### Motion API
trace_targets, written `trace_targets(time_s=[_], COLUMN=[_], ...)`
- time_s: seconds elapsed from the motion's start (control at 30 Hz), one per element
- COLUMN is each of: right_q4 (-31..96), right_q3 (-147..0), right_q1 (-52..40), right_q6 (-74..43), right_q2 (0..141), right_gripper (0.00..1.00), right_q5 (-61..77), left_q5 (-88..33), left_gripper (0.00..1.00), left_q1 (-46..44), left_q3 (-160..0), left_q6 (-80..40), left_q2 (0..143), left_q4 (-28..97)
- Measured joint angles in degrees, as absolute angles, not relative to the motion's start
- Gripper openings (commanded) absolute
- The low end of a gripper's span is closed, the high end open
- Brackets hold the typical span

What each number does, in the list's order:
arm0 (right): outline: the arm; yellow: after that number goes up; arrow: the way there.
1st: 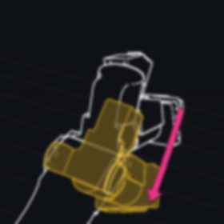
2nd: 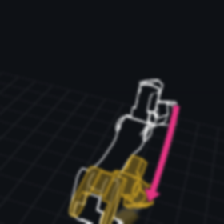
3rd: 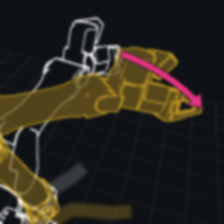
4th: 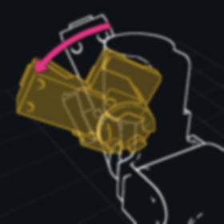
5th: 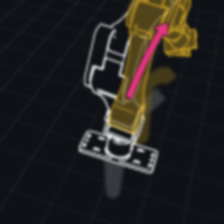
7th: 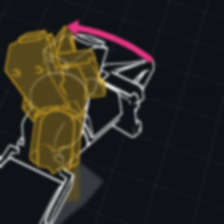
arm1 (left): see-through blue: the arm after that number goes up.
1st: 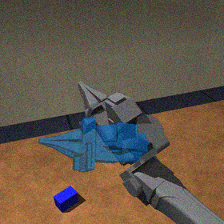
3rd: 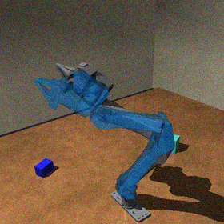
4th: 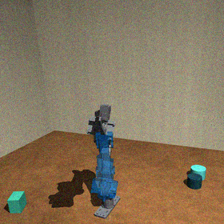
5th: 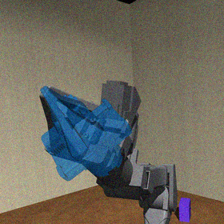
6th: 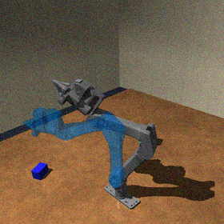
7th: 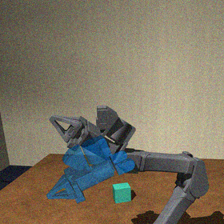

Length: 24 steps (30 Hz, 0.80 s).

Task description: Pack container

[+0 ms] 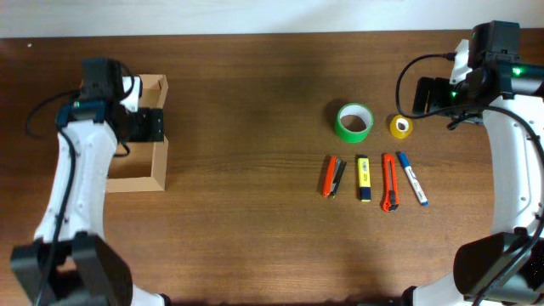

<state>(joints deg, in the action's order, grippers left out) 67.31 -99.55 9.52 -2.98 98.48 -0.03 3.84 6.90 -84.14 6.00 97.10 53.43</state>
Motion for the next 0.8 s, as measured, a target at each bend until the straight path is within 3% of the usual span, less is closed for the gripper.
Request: trace_targets(time_s=[0.2, 0.27, 0.8], right_q4=[67.26, 67.24, 65.93], right_q3=[-99.55, -99.55, -99.55], right_q1=[9.52, 9.52, 9.52], right_q6=[-3.03, -3.03, -3.01], right_q2=[98.48, 98.48, 98.48], right_gripper=[0.99, 0.99, 0.99], right_q5=[-0.01, -0.03, -0.03], left_q5=[3.42, 3.40, 3.20], left_gripper=[0.89, 0.84, 0.83], left_q1=[6.90, 6.90, 6.76], left_q3=[-90.37, -90.50, -90.50], left_q6=[6.02, 6.13, 6.22], left_q2=[102.10, 103.66, 105.80], left_q4=[59.33, 60.77, 64.16])
